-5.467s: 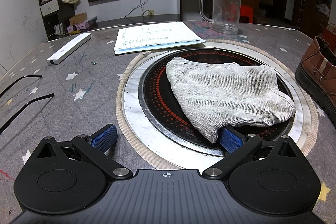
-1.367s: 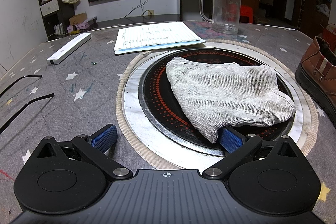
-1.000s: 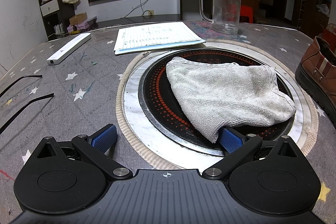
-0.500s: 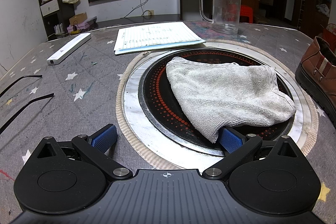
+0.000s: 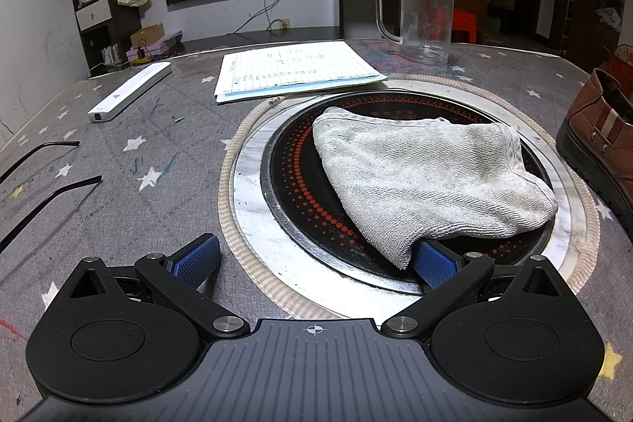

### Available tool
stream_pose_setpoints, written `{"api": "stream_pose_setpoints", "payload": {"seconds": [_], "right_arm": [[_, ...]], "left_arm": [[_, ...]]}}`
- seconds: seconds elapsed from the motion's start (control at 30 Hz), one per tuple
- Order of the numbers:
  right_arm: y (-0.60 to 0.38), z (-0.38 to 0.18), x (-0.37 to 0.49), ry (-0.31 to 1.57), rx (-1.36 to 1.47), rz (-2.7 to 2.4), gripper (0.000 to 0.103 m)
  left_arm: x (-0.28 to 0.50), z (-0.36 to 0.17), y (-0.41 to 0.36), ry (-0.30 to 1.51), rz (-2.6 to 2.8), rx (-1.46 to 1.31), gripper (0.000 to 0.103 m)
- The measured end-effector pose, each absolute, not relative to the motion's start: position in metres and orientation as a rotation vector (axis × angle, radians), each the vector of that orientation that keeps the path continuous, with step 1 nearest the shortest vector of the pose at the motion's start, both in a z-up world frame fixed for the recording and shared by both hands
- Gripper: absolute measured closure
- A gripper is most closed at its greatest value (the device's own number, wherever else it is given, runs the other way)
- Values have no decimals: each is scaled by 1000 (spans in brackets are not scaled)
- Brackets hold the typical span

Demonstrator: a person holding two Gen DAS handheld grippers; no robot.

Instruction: Lace up shoes with both hands

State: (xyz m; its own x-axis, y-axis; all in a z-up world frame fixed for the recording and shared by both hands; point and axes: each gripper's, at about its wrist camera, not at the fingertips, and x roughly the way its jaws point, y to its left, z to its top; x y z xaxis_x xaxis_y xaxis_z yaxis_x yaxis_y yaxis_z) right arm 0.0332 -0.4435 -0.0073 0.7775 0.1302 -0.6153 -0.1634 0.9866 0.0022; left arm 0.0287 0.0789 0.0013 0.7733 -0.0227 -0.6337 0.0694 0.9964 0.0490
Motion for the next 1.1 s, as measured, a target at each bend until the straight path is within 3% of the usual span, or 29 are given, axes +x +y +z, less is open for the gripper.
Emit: {"api": "stream_pose_setpoints", "payload": {"seconds": [1.1], "right_arm": [[-443, -7, 33, 661, -52, 159, 0]], "left_arm": [[29, 2, 79, 685, -50, 71, 0]]}}
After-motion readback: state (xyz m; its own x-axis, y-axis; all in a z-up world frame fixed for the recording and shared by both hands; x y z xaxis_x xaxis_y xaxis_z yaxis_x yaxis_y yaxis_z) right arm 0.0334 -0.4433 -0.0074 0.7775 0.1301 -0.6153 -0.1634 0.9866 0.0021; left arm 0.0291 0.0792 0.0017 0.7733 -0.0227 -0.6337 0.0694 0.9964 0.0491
